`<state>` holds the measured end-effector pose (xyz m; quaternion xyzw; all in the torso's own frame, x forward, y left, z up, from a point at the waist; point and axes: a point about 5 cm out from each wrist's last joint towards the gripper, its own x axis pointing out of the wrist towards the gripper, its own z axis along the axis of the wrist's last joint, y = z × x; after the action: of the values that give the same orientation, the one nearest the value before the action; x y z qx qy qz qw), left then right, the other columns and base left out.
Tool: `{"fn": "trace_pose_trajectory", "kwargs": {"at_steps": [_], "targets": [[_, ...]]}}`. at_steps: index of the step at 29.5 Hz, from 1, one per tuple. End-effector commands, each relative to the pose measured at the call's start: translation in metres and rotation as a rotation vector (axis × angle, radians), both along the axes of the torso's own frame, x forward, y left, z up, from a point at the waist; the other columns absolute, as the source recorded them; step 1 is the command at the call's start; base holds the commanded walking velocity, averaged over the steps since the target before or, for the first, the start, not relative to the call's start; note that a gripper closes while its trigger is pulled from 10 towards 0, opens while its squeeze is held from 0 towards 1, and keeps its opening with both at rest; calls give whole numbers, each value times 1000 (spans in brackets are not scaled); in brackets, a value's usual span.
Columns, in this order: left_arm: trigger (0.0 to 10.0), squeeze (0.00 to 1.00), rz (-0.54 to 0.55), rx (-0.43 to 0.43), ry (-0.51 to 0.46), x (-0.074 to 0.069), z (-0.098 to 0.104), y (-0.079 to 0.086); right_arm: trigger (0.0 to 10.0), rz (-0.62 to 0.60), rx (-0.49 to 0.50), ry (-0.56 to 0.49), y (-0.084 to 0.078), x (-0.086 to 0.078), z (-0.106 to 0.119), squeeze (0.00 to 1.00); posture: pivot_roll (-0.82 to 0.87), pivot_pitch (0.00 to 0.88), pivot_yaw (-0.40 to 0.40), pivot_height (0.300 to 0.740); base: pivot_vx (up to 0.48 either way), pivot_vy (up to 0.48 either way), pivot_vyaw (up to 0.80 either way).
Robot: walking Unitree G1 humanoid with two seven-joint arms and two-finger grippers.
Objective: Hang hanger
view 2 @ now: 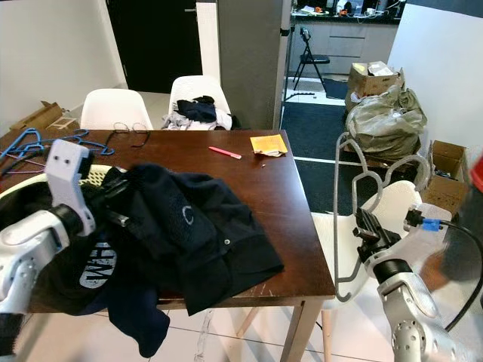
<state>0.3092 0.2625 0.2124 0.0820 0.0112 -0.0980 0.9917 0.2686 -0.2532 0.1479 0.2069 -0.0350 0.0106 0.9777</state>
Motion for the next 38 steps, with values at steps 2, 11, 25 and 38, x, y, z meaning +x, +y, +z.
{"fn": "trace_pose_trajectory", "kwargs": {"at_steps": [2,11,25,38], "targets": [[1882,1000,197,45,-28,-2,10,34,10000,3,-2,-7,0,-1,3,0,-4,1,-27,740,0,0,0],[10000,1000,43,60,-233,-3,59,8,10000,9,-6,-2,0,-1,3,0,-2,0,-31,740,0,0,0],[10000,1000,-220,450,-360,-19,141,-21,10000,13,14,-3,1,-2,3,0,4,0,-25,740,0,0,0],[10000,0,-715,905,24,-41,73,-54,10000,10,25,-2,1,-2,3,0,6,1,-19,740,0,0,0]]}}
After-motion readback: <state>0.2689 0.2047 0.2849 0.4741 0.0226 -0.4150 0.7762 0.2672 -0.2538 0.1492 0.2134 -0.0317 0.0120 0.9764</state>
